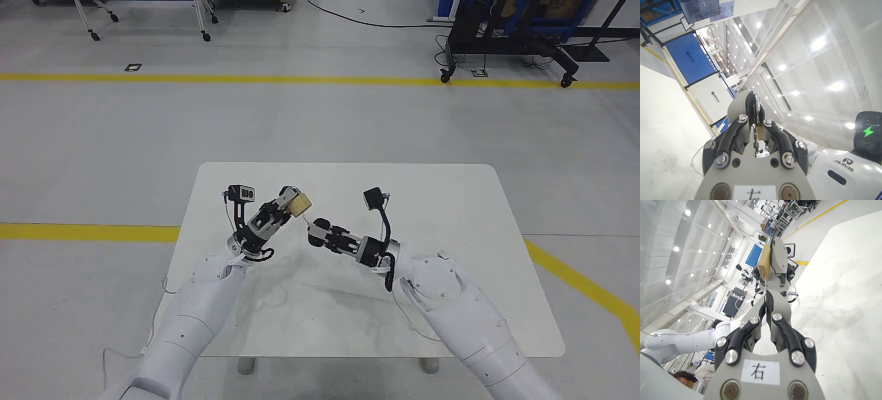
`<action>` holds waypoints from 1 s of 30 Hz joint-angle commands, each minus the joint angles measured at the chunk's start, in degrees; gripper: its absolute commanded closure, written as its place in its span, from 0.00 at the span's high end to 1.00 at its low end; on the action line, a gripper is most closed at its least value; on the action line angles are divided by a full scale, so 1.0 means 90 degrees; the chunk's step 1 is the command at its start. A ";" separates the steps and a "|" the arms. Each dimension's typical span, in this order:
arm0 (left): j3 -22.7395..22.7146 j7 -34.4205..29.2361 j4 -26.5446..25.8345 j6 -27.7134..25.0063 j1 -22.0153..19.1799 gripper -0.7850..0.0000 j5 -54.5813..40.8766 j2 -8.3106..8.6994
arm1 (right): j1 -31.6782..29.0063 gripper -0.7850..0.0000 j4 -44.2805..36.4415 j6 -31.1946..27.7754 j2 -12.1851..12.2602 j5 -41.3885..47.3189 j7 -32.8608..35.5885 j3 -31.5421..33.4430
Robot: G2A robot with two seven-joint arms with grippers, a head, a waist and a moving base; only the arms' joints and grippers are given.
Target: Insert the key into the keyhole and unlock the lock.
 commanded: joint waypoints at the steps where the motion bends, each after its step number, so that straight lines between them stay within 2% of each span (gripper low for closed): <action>1: -0.0006 0.0020 -0.0001 -0.0019 -0.0001 0.00 0.0016 -0.0002 | -0.0010 0.00 -0.0026 0.0001 0.0002 0.0002 0.0017 0.0001; 14: -0.0016 0.0095 -0.0038 -0.0094 0.0031 0.00 0.0132 -0.0007 | 0.0153 0.00 0.0096 0.0069 -0.0028 0.0120 -0.0059 -0.0017; 30: -0.0087 0.0076 -0.0039 -0.0076 0.0061 0.00 0.0033 -0.0004 | -0.0037 0.00 -0.0046 -0.0003 0.0006 0.0107 0.0008 0.0064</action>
